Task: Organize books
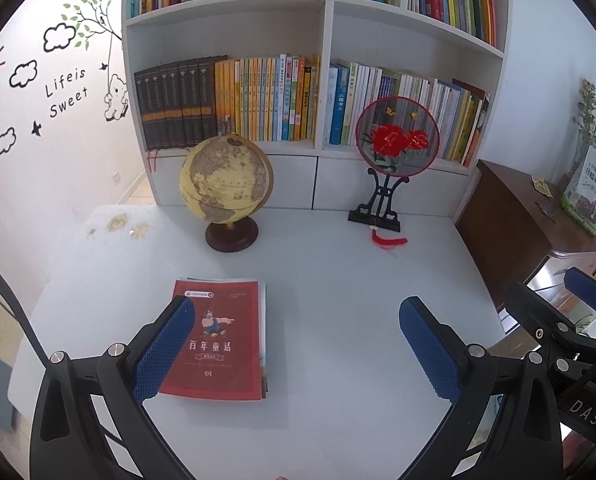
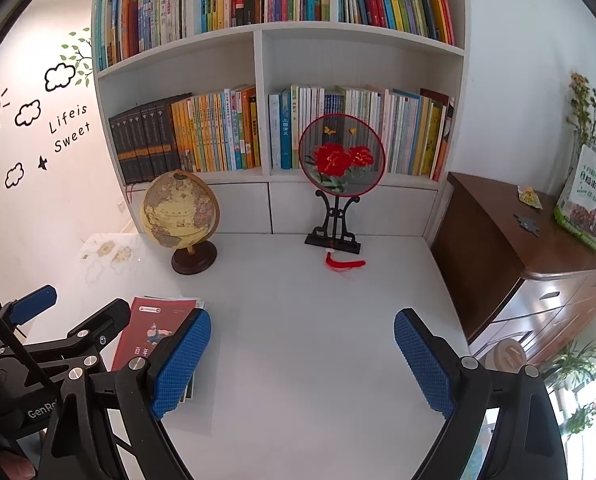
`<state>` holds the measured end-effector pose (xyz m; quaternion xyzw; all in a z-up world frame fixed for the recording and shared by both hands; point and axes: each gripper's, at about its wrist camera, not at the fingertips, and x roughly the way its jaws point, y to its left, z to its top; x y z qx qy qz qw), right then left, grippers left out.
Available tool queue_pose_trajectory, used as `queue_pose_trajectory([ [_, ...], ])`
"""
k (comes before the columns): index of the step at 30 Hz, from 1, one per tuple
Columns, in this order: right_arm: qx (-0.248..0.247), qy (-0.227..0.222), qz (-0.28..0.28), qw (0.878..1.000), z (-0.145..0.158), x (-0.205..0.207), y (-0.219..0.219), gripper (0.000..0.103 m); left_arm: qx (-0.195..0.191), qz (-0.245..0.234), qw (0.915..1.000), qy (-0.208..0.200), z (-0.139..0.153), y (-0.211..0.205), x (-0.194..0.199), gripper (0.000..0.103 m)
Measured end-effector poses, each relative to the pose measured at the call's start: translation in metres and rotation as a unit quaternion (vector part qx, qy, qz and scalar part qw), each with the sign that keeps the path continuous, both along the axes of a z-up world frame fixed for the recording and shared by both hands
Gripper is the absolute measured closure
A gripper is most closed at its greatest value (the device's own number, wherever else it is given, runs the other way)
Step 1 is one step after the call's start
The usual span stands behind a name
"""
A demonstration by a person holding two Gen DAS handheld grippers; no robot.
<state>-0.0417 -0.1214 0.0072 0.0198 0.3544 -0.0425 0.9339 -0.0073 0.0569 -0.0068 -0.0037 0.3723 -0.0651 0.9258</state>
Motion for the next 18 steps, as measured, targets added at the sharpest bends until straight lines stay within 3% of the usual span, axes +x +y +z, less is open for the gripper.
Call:
queue_pose_trajectory([
  [7,0.002,0.01,0.003,1.0,-0.003,0.002,0.002,0.011,-0.006,0.022,0.9997,-0.003,-0.002,0.002,0.001,0.001],
  [13,-0.022,0.025,0.016,0.999,-0.01,0.006,0.012,0.011,0.036,0.046,0.9977,-0.033,0.0,-0.002,-0.006,0.001],
  [18,-0.019,0.034,0.018,0.999,-0.014,0.005,0.015,0.011,0.037,0.046,0.9977,-0.033,0.0,-0.001,-0.005,0.001],
])
